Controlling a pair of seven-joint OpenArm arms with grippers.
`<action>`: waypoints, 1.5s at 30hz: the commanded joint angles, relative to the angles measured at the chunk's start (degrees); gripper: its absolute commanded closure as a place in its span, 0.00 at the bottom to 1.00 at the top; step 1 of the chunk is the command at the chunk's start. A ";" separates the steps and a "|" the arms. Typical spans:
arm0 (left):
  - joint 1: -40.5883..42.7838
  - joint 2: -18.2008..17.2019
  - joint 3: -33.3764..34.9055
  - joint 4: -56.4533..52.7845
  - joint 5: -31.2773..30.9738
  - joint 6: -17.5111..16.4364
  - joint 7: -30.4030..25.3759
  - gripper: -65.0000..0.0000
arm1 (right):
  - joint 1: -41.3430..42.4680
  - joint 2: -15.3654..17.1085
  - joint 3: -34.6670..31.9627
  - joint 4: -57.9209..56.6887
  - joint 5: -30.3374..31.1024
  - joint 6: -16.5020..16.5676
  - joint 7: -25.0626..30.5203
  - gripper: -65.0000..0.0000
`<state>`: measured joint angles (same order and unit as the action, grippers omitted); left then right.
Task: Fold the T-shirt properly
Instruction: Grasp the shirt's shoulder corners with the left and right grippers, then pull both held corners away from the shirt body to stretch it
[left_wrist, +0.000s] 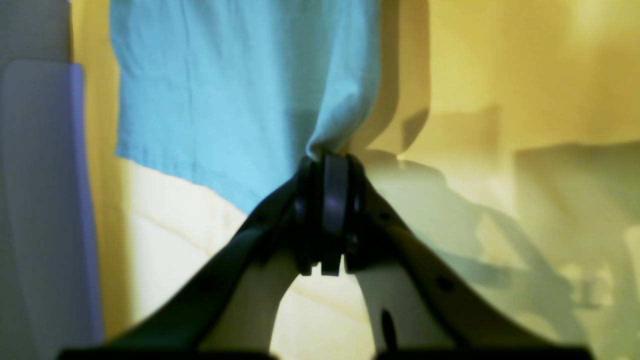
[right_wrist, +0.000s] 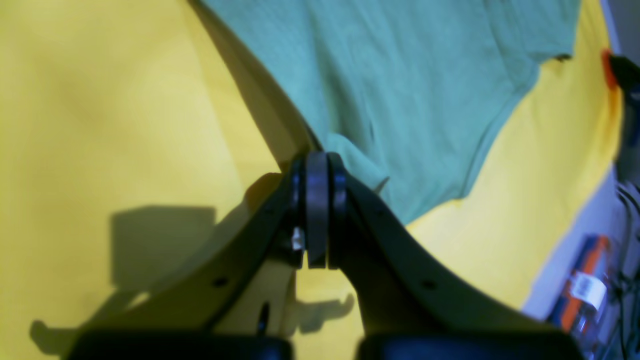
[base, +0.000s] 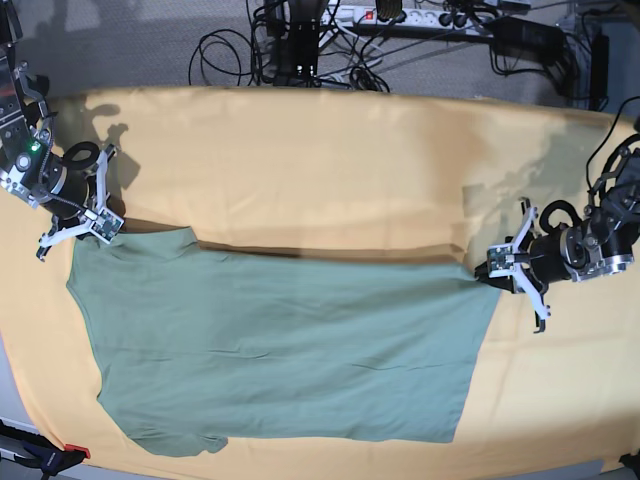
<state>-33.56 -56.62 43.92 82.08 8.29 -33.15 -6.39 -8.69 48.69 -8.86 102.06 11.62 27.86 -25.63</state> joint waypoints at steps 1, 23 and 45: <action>-1.53 -1.55 -0.74 1.09 -1.57 -0.28 -0.94 1.00 | 0.35 1.53 0.61 1.95 0.72 -0.15 -0.09 1.00; -1.51 -3.23 -0.74 2.08 -1.75 -1.01 -1.68 1.00 | -11.54 0.52 0.66 12.17 -2.10 -4.68 -3.72 0.46; -1.51 -3.21 -0.74 2.08 -1.79 -1.01 -1.36 1.00 | -6.19 -7.74 0.66 -0.07 -6.14 -11.50 -3.52 1.00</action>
<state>-33.67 -58.63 43.92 83.64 7.25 -34.81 -6.68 -15.40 39.83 -8.75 101.54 5.98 16.67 -28.84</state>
